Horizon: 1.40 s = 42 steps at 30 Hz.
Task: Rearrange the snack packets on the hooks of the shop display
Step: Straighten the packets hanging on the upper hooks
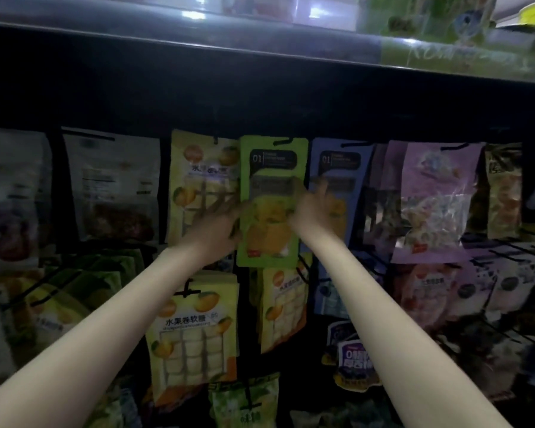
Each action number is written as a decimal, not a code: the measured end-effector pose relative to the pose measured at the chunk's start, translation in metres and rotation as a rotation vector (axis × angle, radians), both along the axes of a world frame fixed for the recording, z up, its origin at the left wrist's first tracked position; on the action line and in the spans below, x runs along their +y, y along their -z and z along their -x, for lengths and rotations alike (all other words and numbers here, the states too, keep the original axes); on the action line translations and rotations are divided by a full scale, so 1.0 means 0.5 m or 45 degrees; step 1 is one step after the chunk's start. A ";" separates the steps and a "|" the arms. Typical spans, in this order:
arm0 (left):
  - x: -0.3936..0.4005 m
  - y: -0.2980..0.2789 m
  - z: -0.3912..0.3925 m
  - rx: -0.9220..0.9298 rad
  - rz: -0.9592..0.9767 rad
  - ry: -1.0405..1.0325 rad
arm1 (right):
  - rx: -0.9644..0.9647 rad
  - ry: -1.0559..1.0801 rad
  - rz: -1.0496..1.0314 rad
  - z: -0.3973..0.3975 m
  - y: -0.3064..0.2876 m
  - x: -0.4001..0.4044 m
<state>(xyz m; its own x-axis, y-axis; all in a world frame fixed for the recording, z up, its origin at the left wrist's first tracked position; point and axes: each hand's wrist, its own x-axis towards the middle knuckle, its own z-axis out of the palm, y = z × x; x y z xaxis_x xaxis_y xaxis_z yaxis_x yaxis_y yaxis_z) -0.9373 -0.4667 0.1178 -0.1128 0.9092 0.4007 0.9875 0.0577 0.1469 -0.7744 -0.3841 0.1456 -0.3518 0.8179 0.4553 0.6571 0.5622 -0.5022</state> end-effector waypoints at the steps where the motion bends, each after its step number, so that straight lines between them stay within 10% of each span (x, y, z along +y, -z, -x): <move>1: -0.024 0.022 0.012 -0.059 -0.028 0.045 | 0.073 -0.005 -0.070 -0.002 0.023 -0.015; 11: -0.166 0.172 0.048 -0.507 -0.042 -0.056 | -0.182 -0.737 0.274 0.070 0.271 -0.117; 25: -0.164 0.178 0.053 -0.371 0.046 -0.123 | 0.229 -0.528 0.497 0.094 0.305 -0.174; 42: -0.174 0.163 0.057 -0.326 0.088 -0.175 | 0.071 -0.150 -0.227 0.116 0.323 -0.232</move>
<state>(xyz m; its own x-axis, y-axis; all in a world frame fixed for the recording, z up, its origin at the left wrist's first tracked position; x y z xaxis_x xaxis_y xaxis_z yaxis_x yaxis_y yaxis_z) -0.9655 -0.5537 0.0364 -0.3263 0.9025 0.2812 0.9010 0.2070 0.3811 -0.8322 -0.5000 -0.0158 -0.4107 0.6773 0.6104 0.5555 0.7167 -0.4216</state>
